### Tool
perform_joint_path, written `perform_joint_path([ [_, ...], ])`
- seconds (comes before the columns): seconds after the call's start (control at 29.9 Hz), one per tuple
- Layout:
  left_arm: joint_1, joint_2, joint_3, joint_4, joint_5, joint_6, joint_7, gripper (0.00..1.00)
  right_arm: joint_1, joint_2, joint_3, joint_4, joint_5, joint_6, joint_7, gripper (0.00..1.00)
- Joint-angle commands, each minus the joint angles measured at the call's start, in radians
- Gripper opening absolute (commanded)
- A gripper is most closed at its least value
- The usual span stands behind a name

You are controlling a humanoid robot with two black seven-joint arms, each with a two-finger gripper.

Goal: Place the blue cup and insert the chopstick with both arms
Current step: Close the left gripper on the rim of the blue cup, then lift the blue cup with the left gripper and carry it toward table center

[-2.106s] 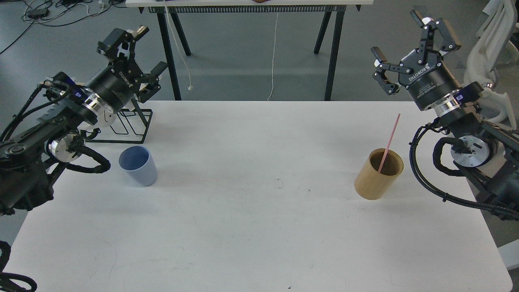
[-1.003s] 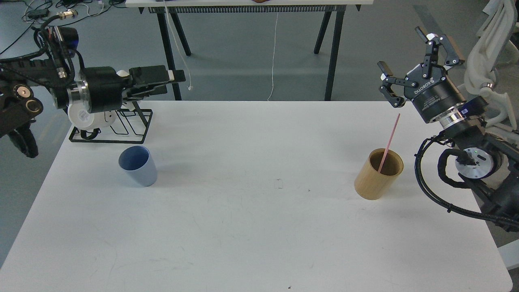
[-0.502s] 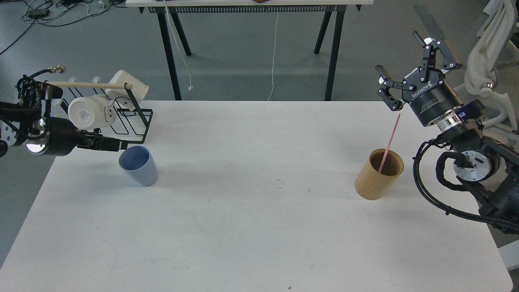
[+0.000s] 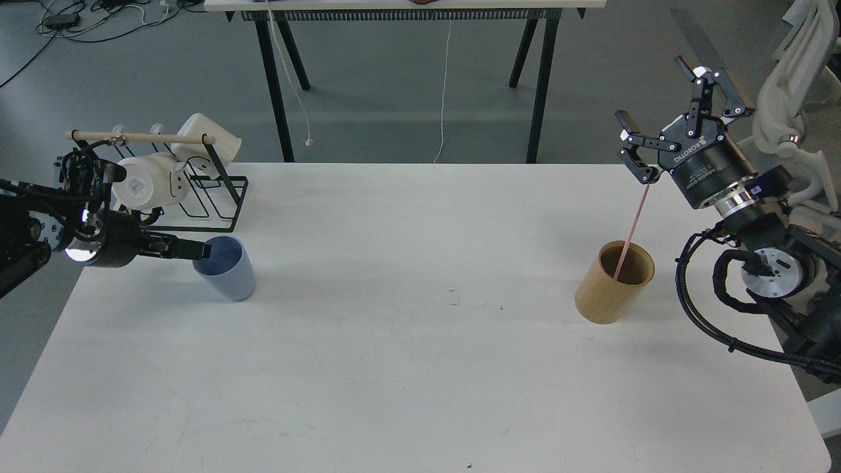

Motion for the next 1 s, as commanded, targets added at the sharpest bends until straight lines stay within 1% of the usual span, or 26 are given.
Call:
perform_joint_path([
  [0.0, 0.004, -0.019, -0.003, 0.011, -0.001, 0.0, 0.0, 0.89, 0.0, 0.0, 0.0, 0.0, 0.0, 0.0, 0.0, 0.99],
  [0.17, 0.026, -0.028, -0.003, 0.012, -0.001, 0.0, 0.0, 0.78, 0.0, -0.002, 0.0, 0.0, 0.0, 0.0, 0.0, 0.99],
  [0.27, 0.026, -0.028, -0.003, 0.014, -0.001, 0.021, 0.0, 0.64, -0.006, -0.002, 0.0, 0.0, 0.0, 0.0, 0.0, 0.99],
  [0.3, 0.026, -0.028, -0.003, 0.014, -0.001, 0.031, 0.0, 0.61, -0.008, 0.0, 0.0, 0.002, 0.0, 0.0, 0.0, 0.99],
  [0.4, 0.029, -0.025, -0.001, 0.012, -0.001, 0.048, 0.0, 0.58, -0.008, -0.002, 0.0, 0.0, 0.0, 0.0, 0.0, 0.99],
  [0.47, 0.027, -0.025, 0.0, 0.011, 0.0, 0.054, 0.0, 0.51, -0.009, 0.0, 0.0, 0.0, 0.0, 0.0, 0.0, 0.99],
  [0.53, 0.027, -0.027, 0.0, 0.009, 0.0, 0.059, 0.0, 0.49, -0.009, -0.002, 0.0, 0.0, 0.0, 0.0, 0.0, 0.99],
  [0.57, 0.026, -0.027, -0.001, 0.008, 0.0, 0.059, 0.0, 0.46, -0.009, 0.0, 0.0, 0.0, 0.0, 0.0, 0.0, 0.99],
  [0.6, 0.026, -0.027, -0.001, 0.006, 0.0, 0.059, 0.0, 0.41, -0.009, -0.002, 0.0, 0.0, 0.0, 0.0, 0.0, 0.99],
  [0.64, 0.026, -0.027, -0.001, 0.004, 0.0, 0.062, 0.0, 0.33, -0.009, -0.002, 0.0, 0.0, 0.0, 0.0, 0.0, 0.99],
  [0.67, 0.026, -0.028, -0.003, 0.006, -0.001, 0.068, 0.0, 0.18, -0.009, -0.002, 0.0, 0.0, 0.0, 0.0, 0.0, 0.99],
  [0.7, 0.026, -0.03, -0.009, 0.007, -0.001, 0.079, 0.0, 0.05, -0.009, -0.002, 0.0, 0.0, 0.0, 0.0, 0.0, 0.99],
  [0.97, 0.015, -0.028, -0.015, -0.006, -0.003, 0.081, 0.0, 0.02, -0.009, -0.006, 0.0, -0.001, 0.0, 0.0, 0.0, 0.99],
])
